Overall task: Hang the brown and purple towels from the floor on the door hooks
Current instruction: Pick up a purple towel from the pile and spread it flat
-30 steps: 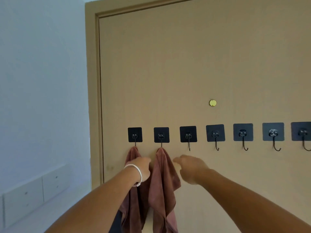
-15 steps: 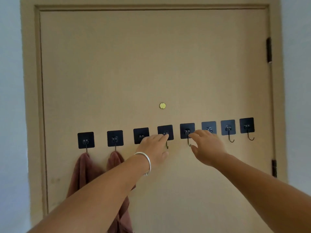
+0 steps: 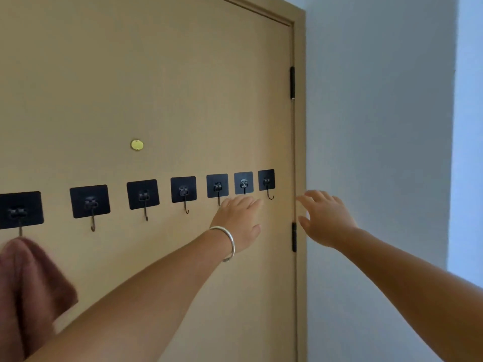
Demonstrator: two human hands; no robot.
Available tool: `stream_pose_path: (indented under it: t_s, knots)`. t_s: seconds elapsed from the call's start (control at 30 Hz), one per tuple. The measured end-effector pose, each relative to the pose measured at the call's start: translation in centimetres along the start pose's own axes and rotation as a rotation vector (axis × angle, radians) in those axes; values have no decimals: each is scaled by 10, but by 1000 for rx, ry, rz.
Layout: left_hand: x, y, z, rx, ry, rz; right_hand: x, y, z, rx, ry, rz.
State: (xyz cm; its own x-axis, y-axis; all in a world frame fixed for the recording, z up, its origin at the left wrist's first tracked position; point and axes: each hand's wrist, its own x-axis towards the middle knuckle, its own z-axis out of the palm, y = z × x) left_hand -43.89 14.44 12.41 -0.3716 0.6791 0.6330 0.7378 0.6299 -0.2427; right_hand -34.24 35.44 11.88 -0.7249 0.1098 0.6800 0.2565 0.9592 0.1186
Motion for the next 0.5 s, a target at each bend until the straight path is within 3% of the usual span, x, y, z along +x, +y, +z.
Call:
stream_pose_path:
  t_s: [0.5]
  knots:
    - [69,126,42,-299,111,392,-120,80,-70,-386,-116,430]
